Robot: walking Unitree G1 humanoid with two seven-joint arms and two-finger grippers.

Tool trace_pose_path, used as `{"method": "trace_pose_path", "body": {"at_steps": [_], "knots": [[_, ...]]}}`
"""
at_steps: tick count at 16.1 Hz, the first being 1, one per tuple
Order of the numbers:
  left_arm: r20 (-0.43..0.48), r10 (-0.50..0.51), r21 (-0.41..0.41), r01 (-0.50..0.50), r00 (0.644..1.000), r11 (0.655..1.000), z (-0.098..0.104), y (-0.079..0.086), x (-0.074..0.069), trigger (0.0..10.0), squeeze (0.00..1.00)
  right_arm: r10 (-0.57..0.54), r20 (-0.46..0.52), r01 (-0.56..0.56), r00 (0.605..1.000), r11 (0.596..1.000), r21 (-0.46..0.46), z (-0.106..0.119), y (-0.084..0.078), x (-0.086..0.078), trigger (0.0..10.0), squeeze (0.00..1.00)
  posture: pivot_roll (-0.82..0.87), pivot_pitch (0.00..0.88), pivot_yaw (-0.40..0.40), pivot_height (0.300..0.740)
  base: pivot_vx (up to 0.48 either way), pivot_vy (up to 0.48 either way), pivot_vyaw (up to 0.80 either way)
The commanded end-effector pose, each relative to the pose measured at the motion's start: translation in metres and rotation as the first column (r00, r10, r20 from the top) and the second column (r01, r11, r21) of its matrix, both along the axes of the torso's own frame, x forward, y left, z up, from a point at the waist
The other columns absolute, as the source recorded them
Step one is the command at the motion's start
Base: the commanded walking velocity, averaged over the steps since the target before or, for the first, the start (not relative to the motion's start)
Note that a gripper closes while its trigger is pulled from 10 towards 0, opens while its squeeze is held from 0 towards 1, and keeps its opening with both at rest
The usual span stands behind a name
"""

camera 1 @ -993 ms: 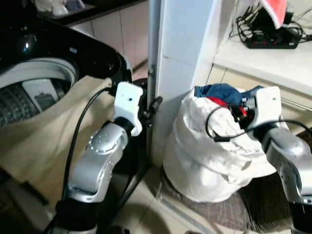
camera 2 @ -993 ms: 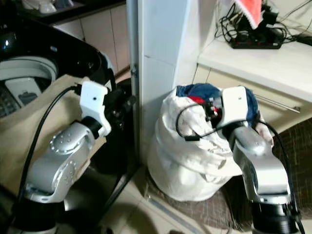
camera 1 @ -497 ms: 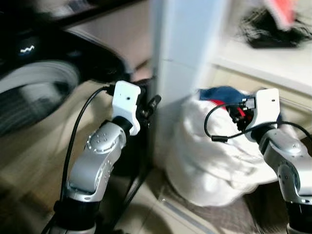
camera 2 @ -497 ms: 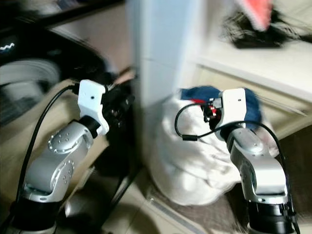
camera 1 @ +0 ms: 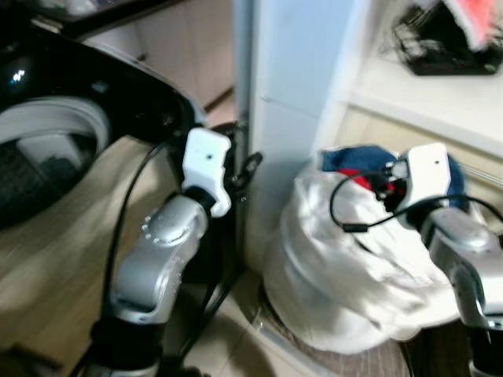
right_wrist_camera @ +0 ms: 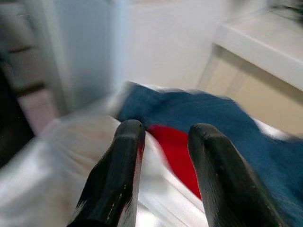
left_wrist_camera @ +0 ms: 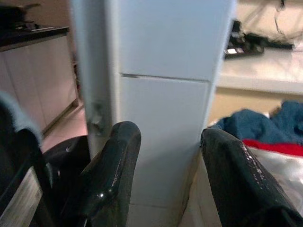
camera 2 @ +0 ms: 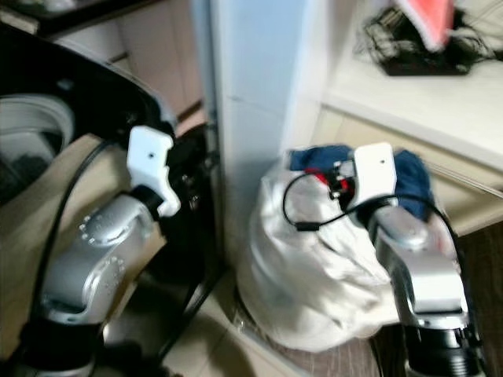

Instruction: Clothes washing

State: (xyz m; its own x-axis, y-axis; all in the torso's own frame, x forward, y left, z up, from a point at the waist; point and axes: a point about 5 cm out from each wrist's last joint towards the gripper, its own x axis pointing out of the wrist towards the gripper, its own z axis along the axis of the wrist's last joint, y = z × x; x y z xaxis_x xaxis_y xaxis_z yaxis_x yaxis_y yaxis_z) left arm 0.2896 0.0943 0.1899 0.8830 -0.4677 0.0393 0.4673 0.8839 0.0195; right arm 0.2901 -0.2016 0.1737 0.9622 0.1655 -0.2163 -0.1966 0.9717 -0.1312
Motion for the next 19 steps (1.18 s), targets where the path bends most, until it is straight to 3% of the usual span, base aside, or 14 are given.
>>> {"method": "trace_pose_path", "body": {"at_steps": [1,7,10,11,12,16,19], "knots": [[-0.005,0.006,0.007,-0.006,1.000,1.000,0.000,0.001,-0.001,10.0,0.00,-0.011,0.019,0.011,1.000,1.000,0.001,0.005,-0.002,-0.001,10.0,0.00,-0.09,0.074,-0.026,0.740,0.000,0.000,0.00],[-0.009,0.002,0.011,-0.002,1.000,1.000,0.001,0.000,-0.001,10.0,0.00,-0.053,0.025,0.053,0.998,0.999,0.001,0.005,-0.007,0.000,10.0,0.00,-0.09,0.075,-0.020,0.740,0.000,0.000,0.00],[-0.021,-0.016,0.006,0.016,1.000,1.000,-0.001,-0.001,-0.001,10.0,0.00,-0.077,-0.075,0.076,0.994,0.997,-0.012,-0.007,-0.012,-0.003,10.0,0.00,-0.09,0.072,-0.018,0.740,0.000,0.000,0.00],[-0.033,-0.063,0.014,0.064,0.997,0.998,-0.002,-0.001,-0.003,10.0,0.00,-0.035,-0.120,0.032,0.992,0.999,-0.026,-0.012,-0.011,-0.005,10.0,0.60,-0.09,0.071,-0.019,0.740,0.000,0.000,0.00],[-0.033,-0.092,0.029,0.093,0.995,0.995,-0.003,-0.001,-0.004,10.0,0.00,-0.039,-0.142,0.034,0.989,0.999,-0.037,-0.013,-0.013,-0.004,10.0,1.00,-0.09,0.069,-0.020,0.740,0.000,0.000,0.00],[-0.055,-0.187,0.067,0.190,0.981,0.979,-0.006,-0.004,-0.009,10.0,0.00,-0.007,-0.187,0.004,0.982,1.000,-0.015,-0.012,-0.018,0.001,10.0,1.00,-0.09,0.070,-0.019,0.740,0.000,0.000,0.00],[-0.067,-0.112,0.082,0.117,0.991,0.990,-0.009,-0.003,-0.006,10.0,0.00,-0.007,-0.169,0.003,0.986,1.000,-0.027,-0.008,-0.020,0.005,10.0,1.00,-0.08,0.072,-0.023,0.740,0.000,0.000,0.00]]}}
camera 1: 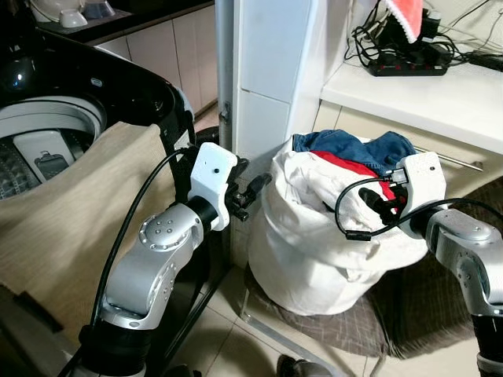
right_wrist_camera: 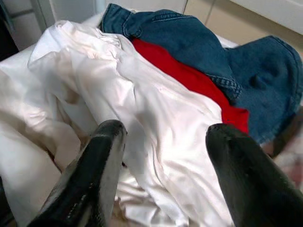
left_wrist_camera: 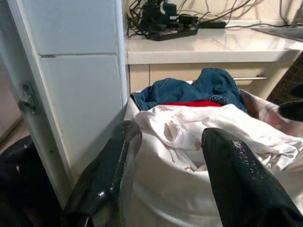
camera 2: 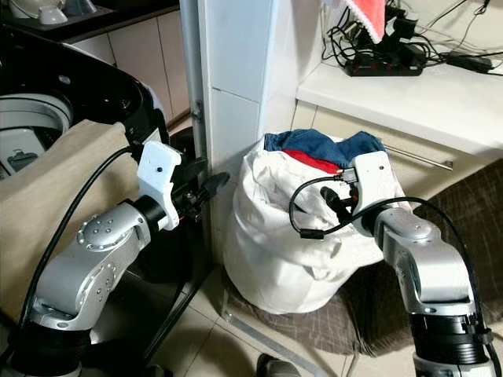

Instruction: Clothes washing

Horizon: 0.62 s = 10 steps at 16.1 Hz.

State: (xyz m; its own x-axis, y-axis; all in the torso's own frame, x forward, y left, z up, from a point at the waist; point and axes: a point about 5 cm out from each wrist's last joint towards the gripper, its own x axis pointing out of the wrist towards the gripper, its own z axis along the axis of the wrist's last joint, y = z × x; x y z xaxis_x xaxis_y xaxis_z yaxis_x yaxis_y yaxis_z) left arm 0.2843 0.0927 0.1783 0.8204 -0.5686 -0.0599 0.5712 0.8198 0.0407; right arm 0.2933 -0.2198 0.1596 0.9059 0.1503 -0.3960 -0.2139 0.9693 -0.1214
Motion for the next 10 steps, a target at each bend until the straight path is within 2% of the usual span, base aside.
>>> {"method": "trace_pose_path", "body": {"at_steps": [1,2,3,6,8,10], "knots": [[0.030,0.031,-0.007,-0.031,0.999,1.000,0.004,-0.001,0.000,10.0,0.00,0.004,0.064,-0.002,0.998,1.000,-0.018,0.010,0.001,0.003,10.0,1.00,-0.08,0.072,-0.024,0.740,0.000,0.000,0.00],[0.042,0.067,-0.027,-0.066,0.997,0.997,0.005,0.001,0.001,10.0,0.00,-0.008,0.106,0.012,0.994,0.999,-0.031,0.014,0.003,0.004,10.0,1.00,-0.08,0.073,-0.025,0.740,0.000,0.000,0.00],[0.046,0.147,-0.068,-0.143,0.988,0.987,0.006,0.004,0.004,10.0,0.00,-0.061,0.185,0.065,0.981,0.998,-0.014,0.022,0.008,0.004,10.0,0.00,-0.09,0.073,-0.027,0.740,0.000,0.000,0.00],[0.062,0.210,-0.083,-0.205,0.976,0.975,0.004,0.008,0.003,10.0,0.00,-0.097,0.337,0.103,0.937,0.995,0.002,0.031,0.026,-0.007,10.0,0.00,-0.09,0.077,-0.029,0.740,0.000,0.000,0.00],[0.066,0.272,-0.084,-0.266,0.960,0.960,0.000,0.015,0.002,10.0,0.00,-0.128,0.381,0.148,0.916,0.989,-0.024,0.026,0.028,-0.015,10.0,0.00,-0.09,0.079,-0.028,0.740,0.000,0.000,0.00],[0.088,0.303,-0.081,-0.296,0.949,0.952,-0.001,0.019,0.000,10.0,0.00,-0.155,0.407,0.164,0.900,0.986,0.013,0.023,0.029,-0.019,10.0,0.00,-0.09,0.080,-0.033,0.740,0.000,0.000,0.00]]}}
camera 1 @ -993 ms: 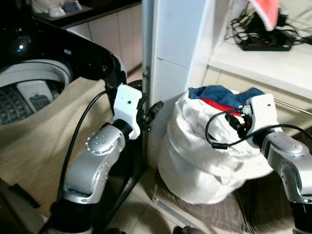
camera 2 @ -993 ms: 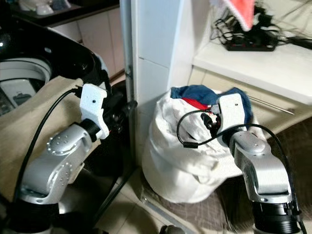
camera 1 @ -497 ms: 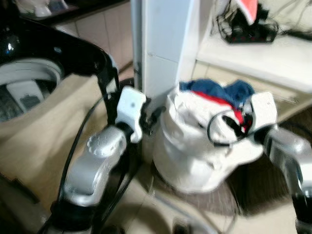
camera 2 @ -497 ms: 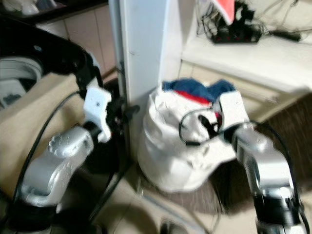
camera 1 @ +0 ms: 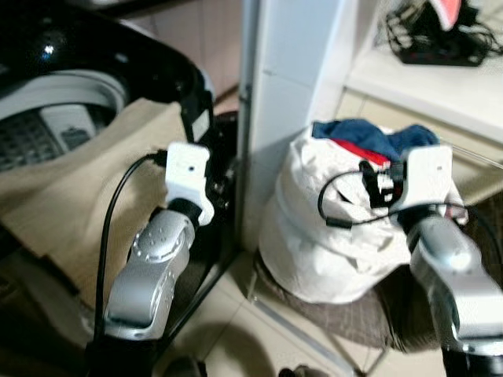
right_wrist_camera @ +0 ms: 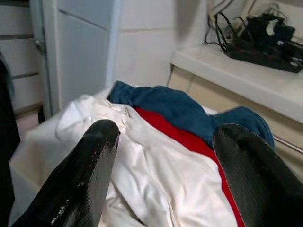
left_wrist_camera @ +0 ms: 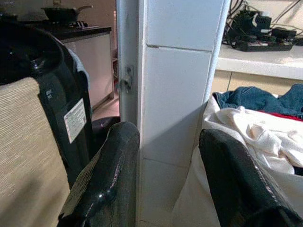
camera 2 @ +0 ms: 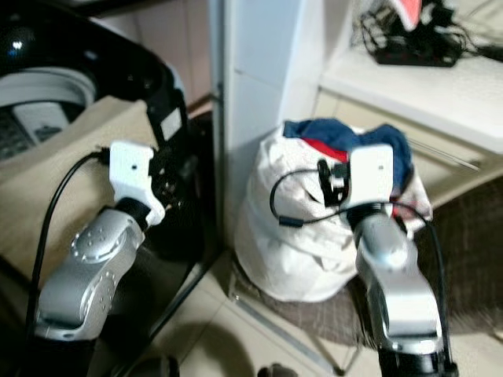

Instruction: Clothes washing

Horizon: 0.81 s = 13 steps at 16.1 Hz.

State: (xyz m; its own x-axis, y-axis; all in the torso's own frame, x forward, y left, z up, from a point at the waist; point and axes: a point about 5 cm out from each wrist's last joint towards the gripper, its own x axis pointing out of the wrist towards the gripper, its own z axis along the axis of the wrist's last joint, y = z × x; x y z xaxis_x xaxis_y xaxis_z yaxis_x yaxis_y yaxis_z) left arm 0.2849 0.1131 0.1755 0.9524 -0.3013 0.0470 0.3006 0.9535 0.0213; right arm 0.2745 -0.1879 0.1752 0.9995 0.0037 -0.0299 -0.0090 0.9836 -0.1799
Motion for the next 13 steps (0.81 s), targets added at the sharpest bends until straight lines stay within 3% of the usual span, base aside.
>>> {"method": "trace_pose_path", "body": {"at_steps": [1,4,6,10,13], "knots": [[0.017,0.008,-0.006,-0.008,1.000,1.000,0.002,-0.001,-0.001,10.0,0.00,0.007,0.047,-0.008,0.999,1.000,0.022,0.008,-0.001,-0.001,10.0,0.00,-0.09,0.080,-0.036,0.740,0.266,0.000,0.00],[0.031,0.007,-0.013,-0.006,1.000,1.000,0.005,-0.002,0.000,10.0,0.00,0.070,0.039,-0.072,0.997,0.996,0.056,0.007,0.007,-0.001,10.0,0.00,-0.09,0.082,-0.035,0.740,0.287,0.000,0.00],[0.035,0.008,-0.017,-0.007,0.999,1.000,0.006,-0.002,0.000,10.0,0.00,0.084,0.035,-0.086,0.996,0.994,0.068,0.007,0.007,0.001,10.0,0.00,-0.09,0.081,-0.034,0.740,0.302,0.000,-0.62],[0.037,0.009,-0.018,-0.008,0.999,1.000,0.007,-0.002,0.000,10.0,0.00,0.130,0.024,-0.131,0.991,0.991,0.026,0.007,0.010,0.002,10.0,0.00,-0.09,0.083,-0.035,0.740,0.307,0.000,0.00],[0.040,0.011,-0.020,-0.010,0.999,1.000,0.008,0.000,0.001,10.0,0.00,0.150,0.013,-0.150,0.989,0.989,0.004,0.006,0.013,0.002,10.0,0.00,-0.08,0.080,-0.035,0.740,0.305,0.000,0.78]]}}
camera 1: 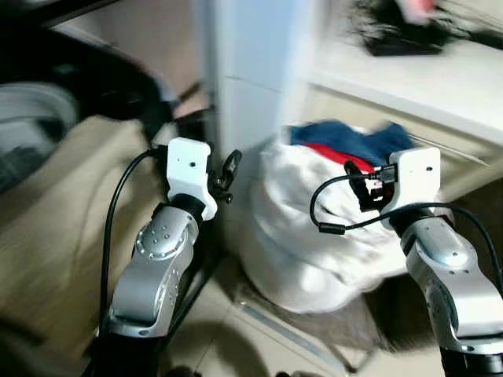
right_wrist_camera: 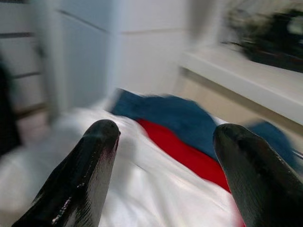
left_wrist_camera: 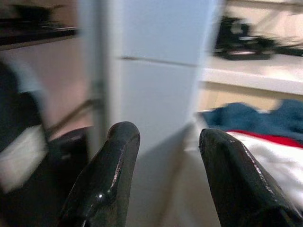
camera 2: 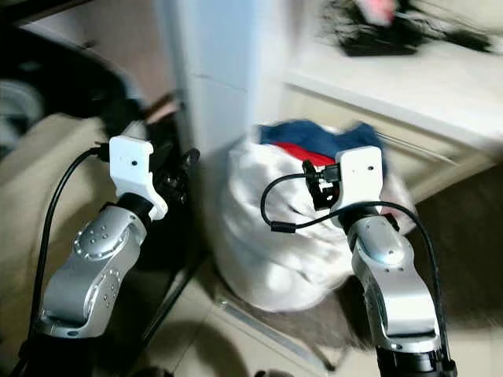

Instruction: Clothes washing

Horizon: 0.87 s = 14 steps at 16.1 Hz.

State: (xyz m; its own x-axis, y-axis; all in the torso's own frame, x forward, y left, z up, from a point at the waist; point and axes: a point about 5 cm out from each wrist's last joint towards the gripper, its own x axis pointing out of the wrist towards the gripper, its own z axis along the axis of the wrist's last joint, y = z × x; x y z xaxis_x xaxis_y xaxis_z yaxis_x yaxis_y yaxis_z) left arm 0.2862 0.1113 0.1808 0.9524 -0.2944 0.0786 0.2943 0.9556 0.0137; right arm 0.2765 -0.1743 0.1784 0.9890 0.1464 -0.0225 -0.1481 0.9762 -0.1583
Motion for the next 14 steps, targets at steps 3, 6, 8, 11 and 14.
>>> {"method": "trace_pose_path", "body": {"at_steps": [3,6,8,11,14], "knots": [[0.012,0.005,0.000,-0.005,1.000,1.000,0.003,0.002,0.000,10.0,0.00,0.002,0.004,-0.002,1.000,1.000,0.021,0.003,0.000,0.000,10.0,0.00,-0.09,0.083,-0.033,0.740,0.307,0.000,0.00],[0.008,0.004,0.002,-0.004,1.000,1.000,0.002,0.003,0.001,10.0,0.00,-0.009,0.005,0.009,1.000,1.000,0.009,0.002,-0.004,-0.001,10.0,0.00,-0.09,0.084,-0.031,0.740,0.306,0.000,0.00],[0.006,0.001,-0.002,-0.001,1.000,1.000,0.002,0.003,0.001,10.0,0.00,-0.013,0.002,0.013,1.000,1.000,0.006,0.002,-0.005,0.000,10.0,0.00,-0.09,0.083,-0.030,0.740,0.000,0.000,0.00],[-0.009,-0.017,0.003,0.017,1.000,1.000,-0.001,0.001,0.000,10.0,0.00,-0.032,-0.027,0.032,0.999,0.999,0.011,0.002,-0.010,0.001,10.0,0.00,-0.09,0.082,-0.031,0.740,0.000,0.000,0.00],[-0.015,-0.030,0.002,0.030,0.999,1.000,0.000,0.001,0.000,10.0,0.00,-0.041,-0.051,0.042,0.998,0.999,0.016,0.004,-0.016,0.006,10.0,0.00,-0.09,0.081,-0.031,0.740,0.000,0.000,0.00]]}}
